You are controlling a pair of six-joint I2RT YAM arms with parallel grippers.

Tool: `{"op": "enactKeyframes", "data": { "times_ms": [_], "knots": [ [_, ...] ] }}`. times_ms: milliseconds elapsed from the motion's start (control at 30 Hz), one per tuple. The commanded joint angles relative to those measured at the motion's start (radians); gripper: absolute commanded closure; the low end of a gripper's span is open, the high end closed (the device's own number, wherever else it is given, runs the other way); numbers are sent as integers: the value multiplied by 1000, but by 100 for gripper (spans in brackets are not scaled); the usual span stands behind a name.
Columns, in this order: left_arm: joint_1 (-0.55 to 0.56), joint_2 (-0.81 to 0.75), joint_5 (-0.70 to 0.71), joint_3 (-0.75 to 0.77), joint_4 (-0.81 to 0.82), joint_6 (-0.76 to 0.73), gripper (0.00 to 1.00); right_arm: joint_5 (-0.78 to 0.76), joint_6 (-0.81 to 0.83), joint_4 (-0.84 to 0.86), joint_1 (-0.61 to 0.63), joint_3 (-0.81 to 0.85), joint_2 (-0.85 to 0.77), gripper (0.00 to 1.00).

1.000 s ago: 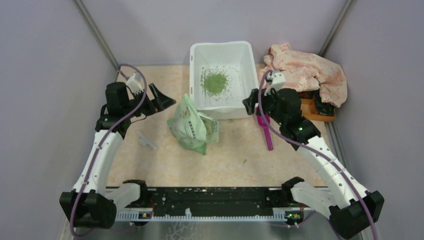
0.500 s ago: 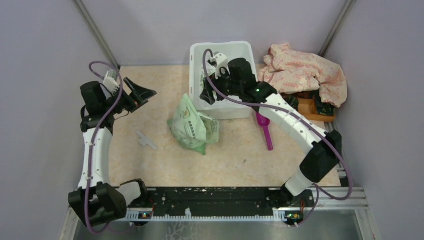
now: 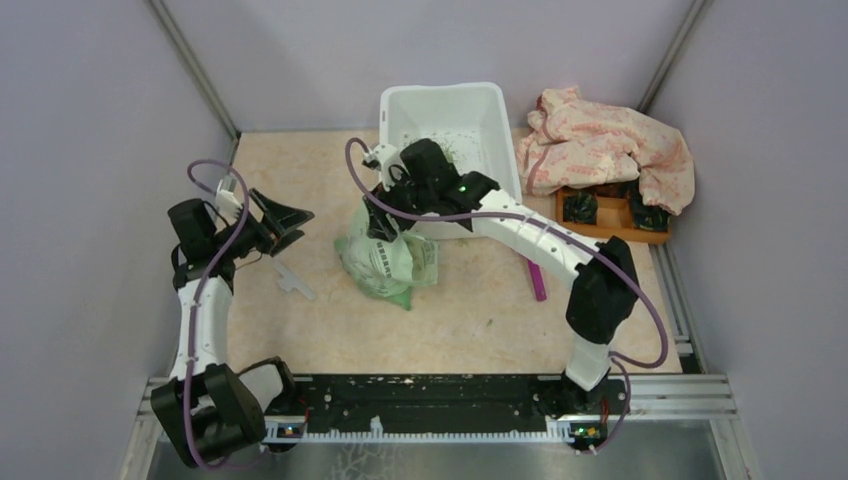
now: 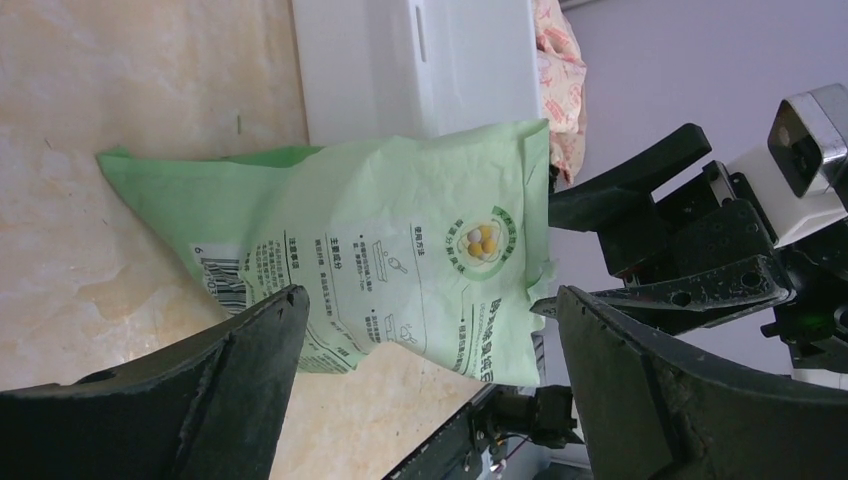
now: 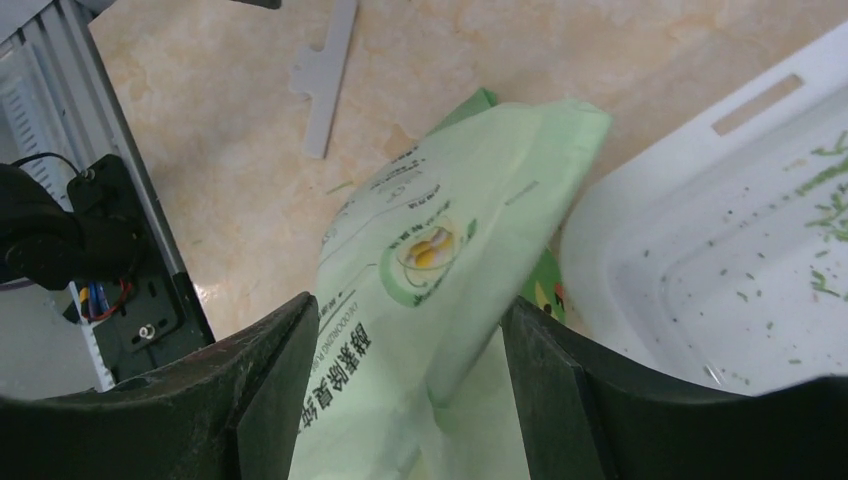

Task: Fill the litter box with clean litter
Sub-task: Close the cat litter bag at the center of the board.

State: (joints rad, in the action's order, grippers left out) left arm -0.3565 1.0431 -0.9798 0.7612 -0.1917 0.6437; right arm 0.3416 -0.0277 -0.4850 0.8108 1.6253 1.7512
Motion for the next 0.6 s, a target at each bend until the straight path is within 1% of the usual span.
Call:
{"op": "enactKeyframes", "data": {
  "times_ms": [0,133,167,200,267,300,433,567],
  "knots": [
    [-8,-21,-57,-30,71,7,1,-6,23,-7,40,98,44,33],
    [-8,-44,-58,-40,84,19,1,-93,54,-92,76,189,116,39],
    [-8,-48,-62,-39,83,20,1,-113,55,-100,80,205,126,45],
    [-7,-52,-64,-40,83,23,1,-133,53,-101,83,212,133,56],
    [-8,-66,-66,-40,74,24,1,-161,43,-95,83,228,138,90],
    [-8,-75,-65,-42,69,24,1,-171,42,-97,83,242,141,100],
    [-7,-108,-66,-61,66,32,1,-161,69,-113,94,313,133,100],
    [-8,-145,-67,-65,50,34,1,-117,110,-238,111,479,140,100]
  ]
}}
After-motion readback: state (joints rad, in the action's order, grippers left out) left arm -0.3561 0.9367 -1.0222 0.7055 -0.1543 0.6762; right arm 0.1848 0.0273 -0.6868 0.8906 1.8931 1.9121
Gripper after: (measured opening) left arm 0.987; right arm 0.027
